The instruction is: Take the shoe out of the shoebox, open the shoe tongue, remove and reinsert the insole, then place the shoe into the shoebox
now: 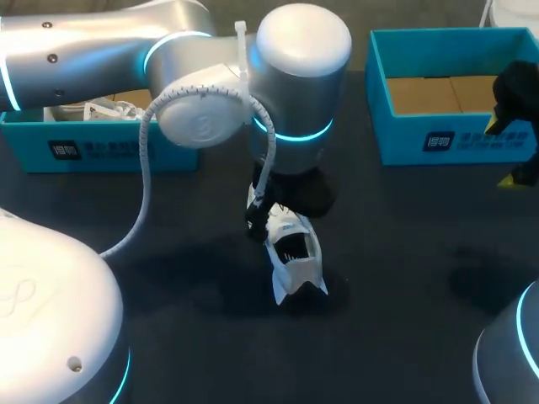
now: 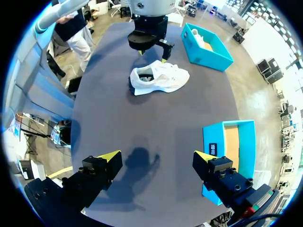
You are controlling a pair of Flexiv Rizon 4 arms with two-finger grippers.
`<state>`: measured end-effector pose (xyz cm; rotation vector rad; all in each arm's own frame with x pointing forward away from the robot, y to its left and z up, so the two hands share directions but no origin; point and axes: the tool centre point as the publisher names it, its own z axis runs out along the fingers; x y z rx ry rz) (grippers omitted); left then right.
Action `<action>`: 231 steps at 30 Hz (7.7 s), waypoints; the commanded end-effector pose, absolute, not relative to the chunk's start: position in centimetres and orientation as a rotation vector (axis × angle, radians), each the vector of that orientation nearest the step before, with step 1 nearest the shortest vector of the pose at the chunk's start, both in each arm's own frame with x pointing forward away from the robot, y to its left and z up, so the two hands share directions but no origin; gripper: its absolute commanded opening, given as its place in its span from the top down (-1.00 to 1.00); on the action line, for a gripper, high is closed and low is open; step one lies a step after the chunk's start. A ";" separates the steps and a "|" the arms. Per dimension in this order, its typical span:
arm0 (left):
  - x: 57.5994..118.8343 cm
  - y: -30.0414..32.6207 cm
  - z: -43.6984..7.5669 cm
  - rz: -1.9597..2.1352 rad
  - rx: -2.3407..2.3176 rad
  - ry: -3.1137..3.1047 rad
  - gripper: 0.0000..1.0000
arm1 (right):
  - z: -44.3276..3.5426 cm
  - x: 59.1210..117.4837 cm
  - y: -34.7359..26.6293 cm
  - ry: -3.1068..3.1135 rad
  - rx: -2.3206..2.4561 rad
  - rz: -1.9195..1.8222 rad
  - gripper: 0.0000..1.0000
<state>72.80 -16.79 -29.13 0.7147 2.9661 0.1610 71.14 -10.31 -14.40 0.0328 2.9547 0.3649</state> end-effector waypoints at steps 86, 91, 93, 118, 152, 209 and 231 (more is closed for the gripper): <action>63.7 -21.4 -39.6 -0.182 -0.350 3.214 1.00 | -14.5 71.3 -10.2 2.958 0.033 0.362 -1.00; 63.4 -20.9 -38.3 -0.179 -0.320 3.227 1.00 | -14.5 71.3 -10.2 2.958 0.033 0.362 -1.00; 63.4 -20.6 -37.4 -0.177 -0.302 3.230 1.00 | -14.5 71.3 -10.2 2.958 0.033 0.362 -1.00; 65.3 -16.0 -23.5 -0.245 0.116 3.312 1.00 | -14.5 71.3 -10.2 2.958 0.033 0.362 -1.00; 65.3 -14.2 -18.1 -0.276 0.239 3.269 1.00 | -14.5 71.3 -10.2 2.958 0.033 0.362 -1.00; 78.3 16.7 -13.1 -0.159 0.345 3.355 1.00 | -14.5 71.3 -10.2 2.958 0.033 0.362 -1.00; 81.6 19.5 -14.0 -0.096 0.319 3.380 1.00 | -14.5 71.3 -10.2 2.958 0.033 0.362 -1.00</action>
